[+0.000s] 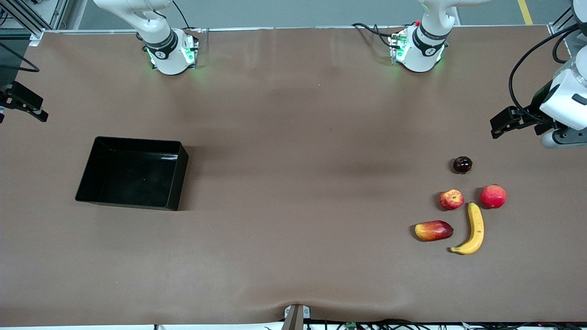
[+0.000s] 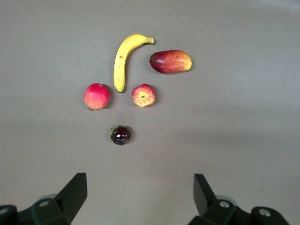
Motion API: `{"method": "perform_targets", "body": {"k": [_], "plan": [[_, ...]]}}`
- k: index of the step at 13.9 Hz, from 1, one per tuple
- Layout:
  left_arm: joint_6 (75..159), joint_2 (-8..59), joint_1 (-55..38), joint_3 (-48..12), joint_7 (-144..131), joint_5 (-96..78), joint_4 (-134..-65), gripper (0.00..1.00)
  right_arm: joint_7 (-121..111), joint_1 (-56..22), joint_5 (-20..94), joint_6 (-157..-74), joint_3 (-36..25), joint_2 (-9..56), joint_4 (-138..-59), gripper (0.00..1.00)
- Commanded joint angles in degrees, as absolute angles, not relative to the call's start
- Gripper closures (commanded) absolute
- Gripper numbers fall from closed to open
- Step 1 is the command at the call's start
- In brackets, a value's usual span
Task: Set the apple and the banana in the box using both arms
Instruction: 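Move the left gripper to the apple while the right gripper reaches the box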
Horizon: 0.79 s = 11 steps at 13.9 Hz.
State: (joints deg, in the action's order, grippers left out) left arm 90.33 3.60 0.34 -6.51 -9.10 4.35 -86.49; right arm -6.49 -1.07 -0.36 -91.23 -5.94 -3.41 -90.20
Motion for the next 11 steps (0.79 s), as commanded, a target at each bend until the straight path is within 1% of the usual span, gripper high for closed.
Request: {"method": "perform_targets", "body": {"k": [1, 4, 6, 8, 9, 10, 11], "plan": [[89.47, 4.13, 0.62, -6.68, -8.26, 5.54, -85.34, 0.0, -6.15, -0.35, 0.79, -90.44, -5.62, -3.52, -89.47, 0.0], [89.91, 5.88, 0.7, -6.24, -8.17, 5.54, -85.08, 0.0, -6.15, -0.35, 0.79, -90.35, -5.62, -3.52, -89.56, 0.0], [91.05, 9.91, 0.62, -5.71, -8.61, 5.54, -82.46, 0.0, -6.33, -0.18, 0.79, -90.35, -5.62, -1.86, -89.3, 0.0], [91.32, 15.44, 0.7, -5.71, -8.88, 6.5, -78.94, 0.0, -6.15, 0.08, 0.79, -91.14, -5.8, -1.32, -89.39, 0.0], [92.97, 17.21, 0.96, -5.45, -8.62, 7.55, -79.01, 0.0, -6.24, 0.96, 0.79, -91.23, -5.97, 0.25, -89.47, 0.0], [95.25, 18.62, 0.97, -5.45, -8.79, 7.99, -79.27, 0.0, -6.76, 0.97, 0.53, -91.32, -5.89, 4.09, -89.47, 0.0], [96.58, 19.85, 0.97, -5.45, -9.4, 8.0, -79.97, 0.0, -6.68, 0.71, -0.17, -90.71, -5.89, 9.44, -89.12, 0.0]]}}
